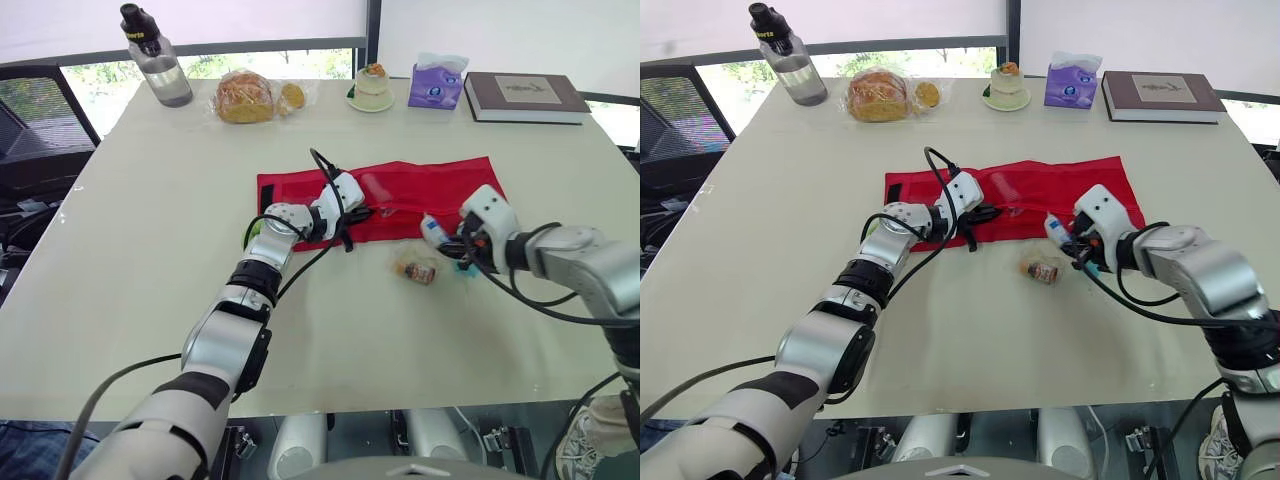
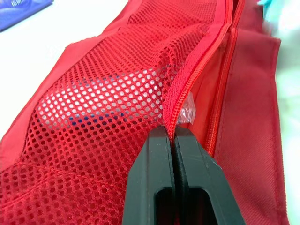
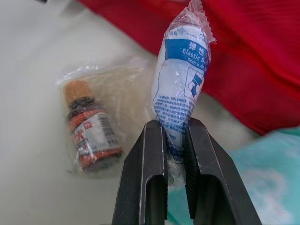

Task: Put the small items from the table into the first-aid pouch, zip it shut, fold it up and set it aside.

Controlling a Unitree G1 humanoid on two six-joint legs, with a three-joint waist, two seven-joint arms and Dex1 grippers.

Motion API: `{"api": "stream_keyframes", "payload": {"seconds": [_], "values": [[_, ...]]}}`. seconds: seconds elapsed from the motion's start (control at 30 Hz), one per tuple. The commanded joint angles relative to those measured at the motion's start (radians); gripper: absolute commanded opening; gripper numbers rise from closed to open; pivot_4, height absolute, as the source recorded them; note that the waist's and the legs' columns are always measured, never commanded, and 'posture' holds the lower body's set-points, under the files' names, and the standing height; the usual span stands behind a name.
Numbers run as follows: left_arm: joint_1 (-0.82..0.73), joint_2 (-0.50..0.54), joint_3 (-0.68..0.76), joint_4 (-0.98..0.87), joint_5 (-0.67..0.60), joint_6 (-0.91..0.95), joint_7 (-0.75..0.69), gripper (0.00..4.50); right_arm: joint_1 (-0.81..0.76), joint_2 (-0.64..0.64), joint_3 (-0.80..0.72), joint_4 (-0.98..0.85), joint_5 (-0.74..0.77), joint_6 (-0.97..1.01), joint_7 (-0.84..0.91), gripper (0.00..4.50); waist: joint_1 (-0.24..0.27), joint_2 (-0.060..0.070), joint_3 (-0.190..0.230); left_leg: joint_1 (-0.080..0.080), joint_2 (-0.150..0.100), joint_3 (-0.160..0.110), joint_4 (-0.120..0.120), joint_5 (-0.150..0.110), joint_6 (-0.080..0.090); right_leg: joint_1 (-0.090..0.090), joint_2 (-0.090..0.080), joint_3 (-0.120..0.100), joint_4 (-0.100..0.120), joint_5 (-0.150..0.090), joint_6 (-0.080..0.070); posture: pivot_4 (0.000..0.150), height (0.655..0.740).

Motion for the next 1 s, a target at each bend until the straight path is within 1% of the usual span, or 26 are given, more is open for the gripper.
{"api": "stream_keyframes", "payload": {"seconds": [0.03, 0.17, 0.27, 0.33, 0.43, 0.6, 0.9, 1.0], "values": [[0.013, 0.001, 0.013, -0.061, -0.019, 0.002, 0.009, 0.00, -0.084, 0.031, 0.058, 0.070, -0.075, -0.057, 0.028, 0.01, -0.001, 0.000, 0.000, 0.000, 0.000, 0.000, 0.000, 0.000, 0.000, 0.000, 0.000, 0.000, 0.000, 0.000, 0.000, 0.150, 0.7400], [0.023, -0.004, 0.018, -0.087, -0.031, 0.014, 0.023, 0.00, -0.124, 0.067, 0.112, 0.137, -0.134, -0.086, 0.052, 0.01, 0.001, 0.000, 0.000, 0.000, 0.000, 0.000, 0.000, 0.000, 0.000, -0.001, 0.000, 0.000, 0.001, 0.000, 0.000, 0.150, 0.7400], [0.042, -0.008, 0.012, -0.112, -0.036, 0.018, 0.023, 0.00, -0.149, 0.153, 0.093, 0.229, -0.160, -0.083, 0.008, 0.01, -0.006, 0.000, 0.000, 0.000, 0.000, 0.000, 0.000, 0.000, 0.000, -0.001, 0.000, 0.000, 0.001, 0.000, 0.000, 0.150, 0.7400], [0.051, -0.012, 0.013, -0.125, -0.043, 0.022, 0.023, 0.00, -0.157, 0.187, 0.091, 0.265, -0.181, -0.085, -0.003, 0.01, -0.015, 0.000, 0.000, 0.001, 0.000, 0.001, 0.000, 0.000, 0.000, -0.001, 0.000, 0.001, 0.002, 0.001, -0.001, 0.150, 0.7400], [0.057, -0.015, 0.012, -0.137, -0.046, 0.021, 0.024, 0.00, -0.169, 0.238, 0.048, 0.307, -0.189, -0.068, -0.032, 0.01, -0.022, 0.000, 0.000, 0.003, 0.001, 0.000, 0.000, 0.001, 0.000, 0.000, 0.001, 0.001, 0.003, 0.003, -0.002, 0.150, 0.7400], [0.055, -0.020, 0.008, -0.143, -0.050, 0.007, 0.011, 0.00, -0.191, 0.276, 0.007, 0.364, -0.207, -0.072, -0.053, 0.01, -0.025, 0.000, 0.000, 0.004, 0.002, 0.001, 0.001, 0.005, 0.004, 0.001, 0.002, 0.002, 0.003, 0.008, 0.000, 0.150, 0.7400], [0.069, -0.017, -0.003, -0.154, -0.043, 0.000, -0.006, 0.00, -0.237, 0.380, -0.138, 0.411, -0.172, -0.021, -0.136, 0.01, -0.021, 0.000, 0.000, 0.001, 0.001, 0.001, 0.001, 0.005, 0.005, 0.000, 0.001, 0.002, 0.001, 0.008, -0.001, 0.150, 0.7400], [0.073, -0.015, -0.003, -0.155, -0.041, -0.001, -0.010, 0.00, -0.245, 0.398, -0.156, 0.409, -0.165, 0.000, -0.143, 0.01, -0.020, 0.000, 0.000, 0.000, 0.001, 0.002, 0.000, 0.005, 0.005, -0.001, 0.001, 0.002, 0.001, 0.008, -0.001, 0.150, 0.7400]]}}
